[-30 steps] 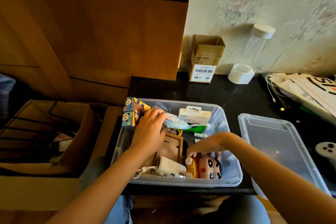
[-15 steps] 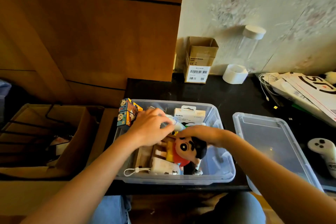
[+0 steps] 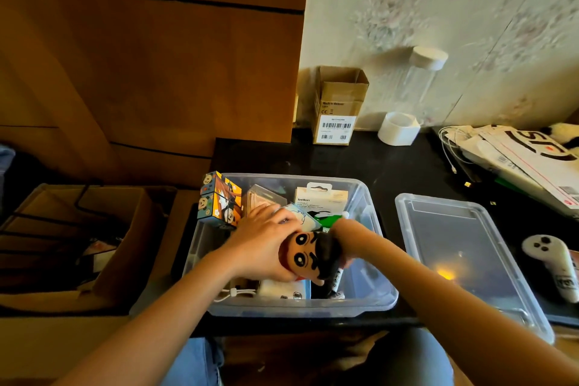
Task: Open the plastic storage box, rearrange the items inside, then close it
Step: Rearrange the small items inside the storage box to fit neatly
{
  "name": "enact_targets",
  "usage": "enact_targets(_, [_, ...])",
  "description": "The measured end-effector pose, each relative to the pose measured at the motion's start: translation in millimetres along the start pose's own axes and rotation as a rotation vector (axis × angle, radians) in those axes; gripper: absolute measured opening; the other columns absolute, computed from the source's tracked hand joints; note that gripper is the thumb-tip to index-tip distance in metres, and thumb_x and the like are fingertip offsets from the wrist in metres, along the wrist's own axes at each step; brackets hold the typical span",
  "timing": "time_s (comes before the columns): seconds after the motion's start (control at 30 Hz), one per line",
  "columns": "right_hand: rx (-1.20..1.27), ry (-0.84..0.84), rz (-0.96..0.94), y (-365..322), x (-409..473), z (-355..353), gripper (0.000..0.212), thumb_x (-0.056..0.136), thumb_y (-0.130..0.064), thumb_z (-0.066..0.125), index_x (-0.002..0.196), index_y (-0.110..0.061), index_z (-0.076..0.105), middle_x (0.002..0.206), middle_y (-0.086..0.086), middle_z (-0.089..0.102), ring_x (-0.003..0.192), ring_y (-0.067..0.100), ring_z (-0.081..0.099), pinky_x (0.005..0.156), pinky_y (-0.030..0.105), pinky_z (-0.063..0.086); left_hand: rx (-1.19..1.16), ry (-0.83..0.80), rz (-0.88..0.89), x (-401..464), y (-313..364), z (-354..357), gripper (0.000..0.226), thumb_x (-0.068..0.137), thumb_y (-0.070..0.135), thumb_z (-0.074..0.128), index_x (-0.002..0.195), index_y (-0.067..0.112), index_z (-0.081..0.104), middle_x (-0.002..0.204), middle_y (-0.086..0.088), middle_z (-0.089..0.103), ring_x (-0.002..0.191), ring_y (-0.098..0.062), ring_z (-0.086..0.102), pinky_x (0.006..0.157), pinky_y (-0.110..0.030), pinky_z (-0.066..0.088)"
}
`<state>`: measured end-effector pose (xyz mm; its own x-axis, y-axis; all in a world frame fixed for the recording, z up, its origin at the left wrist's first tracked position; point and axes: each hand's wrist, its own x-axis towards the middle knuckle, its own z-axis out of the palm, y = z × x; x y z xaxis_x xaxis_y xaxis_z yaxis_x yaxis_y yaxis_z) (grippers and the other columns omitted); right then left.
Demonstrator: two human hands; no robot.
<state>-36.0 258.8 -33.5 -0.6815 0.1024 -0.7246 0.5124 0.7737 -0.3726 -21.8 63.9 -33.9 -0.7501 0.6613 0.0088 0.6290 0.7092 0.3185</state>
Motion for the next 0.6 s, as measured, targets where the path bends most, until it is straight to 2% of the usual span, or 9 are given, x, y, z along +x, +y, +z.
enact_targets(0.07, [-0.301,0.093,-0.078,3,0,4,0.028,0.088,-0.01,0.059,0.115,-0.005,0.057,0.105,0.007,0.062,0.094,0.021,0.058,0.09,0.029,0.045,-0.061,-0.021,-0.024,-4,-5,-5,0.064,0.061,0.073,0.065,0.111,0.036,0.05,0.126,0.017,0.037,0.124,-0.009,0.026,0.104,-0.027,0.019])
enact_targets(0.13, [-0.507,0.15,-0.129,9,5,10,0.023,0.088,-0.011,0.057,0.111,-0.006,0.058,0.11,0.009,0.061,0.099,0.023,0.06,0.086,0.029,0.048,-0.146,-0.018,-0.058,-9,-12,-14,0.051,0.063,0.069,0.067,0.102,0.039,0.055,0.124,0.019,0.038,0.121,-0.006,0.029,0.103,-0.028,0.026])
enact_targets(0.23, [-0.474,0.171,-0.13,11,13,14,0.025,0.087,-0.015,0.06,0.11,-0.006,0.057,0.112,0.01,0.062,0.099,0.024,0.062,0.079,0.027,0.05,-0.146,0.011,-0.042,-17,-21,-20,0.022,0.075,0.048,0.069,0.089,0.034,0.061,0.125,0.017,0.042,0.126,-0.006,0.03,0.105,-0.036,0.026])
enact_targets(0.33, [-0.388,0.019,-0.109,11,22,17,0.032,0.084,-0.016,0.066,0.113,-0.006,0.057,0.111,0.013,0.064,0.092,0.024,0.068,0.071,0.025,0.055,-0.126,0.014,-0.059,-21,-16,-19,0.013,0.08,0.04,0.065,0.088,0.033,0.057,0.128,0.015,0.041,0.128,-0.006,0.026,0.108,-0.035,0.022])
enact_targets(0.4, [-0.332,-0.047,-0.063,10,26,19,0.036,0.084,-0.014,0.065,0.118,-0.005,0.056,0.117,0.012,0.063,0.102,0.022,0.064,0.085,0.027,0.051,-0.116,-0.009,-0.09,-19,-9,-20,0.02,0.077,0.048,0.062,0.087,0.035,0.05,0.125,0.016,0.038,0.124,-0.006,0.026,0.109,-0.036,0.021])
enact_targets(0.43, [-0.289,-0.066,-0.049,10,28,19,0.04,0.085,-0.015,0.064,0.122,-0.005,0.054,0.122,0.011,0.061,0.109,0.022,0.06,0.092,0.026,0.046,-0.062,-0.031,-0.096,-17,-6,-21,0.027,0.075,0.055,0.06,0.089,0.035,0.048,0.124,0.015,0.037,0.125,-0.007,0.026,0.11,-0.038,0.015])
enact_targets(0.5, [-0.227,-0.108,-0.024,10,30,21,0.043,0.086,-0.015,0.062,0.126,-0.005,0.05,0.127,0.009,0.057,0.114,0.022,0.056,0.091,0.026,0.043,0.053,-0.123,-0.109,-11,-1,-25,0.051,0.069,0.07,0.056,0.109,0.039,0.044,0.129,0.013,0.036,0.13,-0.011,0.024,0.113,-0.042,0.002])
enact_targets(0.57, [-0.194,-0.12,0.01,10,32,22,0.04,0.085,-0.012,0.063,0.122,-0.004,0.051,0.124,0.013,0.057,0.111,0.025,0.058,0.086,0.028,0.049,0.066,-0.225,-0.114,-4,5,-27,0.087,0.059,0.086,0.052,0.134,0.052,0.021,0.136,0.01,0.032,0.132,-0.015,0.02,0.11,-0.043,0.004])
enact_targets(0.6, [-0.196,-0.112,0.009,9,33,23,0.039,0.084,-0.012,0.064,0.12,-0.004,0.052,0.123,0.014,0.057,0.11,0.026,0.059,0.085,0.028,0.05,0.062,-0.241,-0.108,-1,8,-26,0.095,0.055,0.089,0.051,0.136,0.056,0.013,0.136,0.01,0.032,0.13,-0.016,0.021,0.108,-0.042,0.008])
